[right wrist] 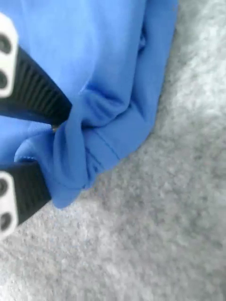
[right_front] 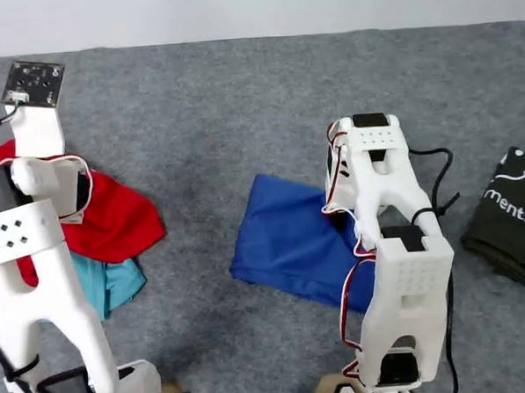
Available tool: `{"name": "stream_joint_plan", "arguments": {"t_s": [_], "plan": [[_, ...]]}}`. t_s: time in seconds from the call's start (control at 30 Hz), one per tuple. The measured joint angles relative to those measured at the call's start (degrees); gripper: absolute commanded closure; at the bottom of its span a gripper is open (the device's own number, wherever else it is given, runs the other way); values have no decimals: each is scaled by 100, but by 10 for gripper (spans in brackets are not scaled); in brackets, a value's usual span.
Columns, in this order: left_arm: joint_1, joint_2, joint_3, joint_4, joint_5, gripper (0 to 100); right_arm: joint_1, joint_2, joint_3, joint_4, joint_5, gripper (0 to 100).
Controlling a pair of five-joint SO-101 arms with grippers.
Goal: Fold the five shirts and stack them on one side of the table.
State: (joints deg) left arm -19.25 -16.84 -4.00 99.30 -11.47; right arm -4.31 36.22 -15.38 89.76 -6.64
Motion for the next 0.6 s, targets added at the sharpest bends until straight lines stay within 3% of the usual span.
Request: {"name": "stream_joint_plan", "arguments": {"t_s": [0.2, 0.6], "plan": [[0, 0, 0, 0, 0, 978, 53, 18, -721, 9, 308, 988], [0, 0, 18, 0, 0, 978, -360, 932, -2708, -1389, 3042, 989]]}}
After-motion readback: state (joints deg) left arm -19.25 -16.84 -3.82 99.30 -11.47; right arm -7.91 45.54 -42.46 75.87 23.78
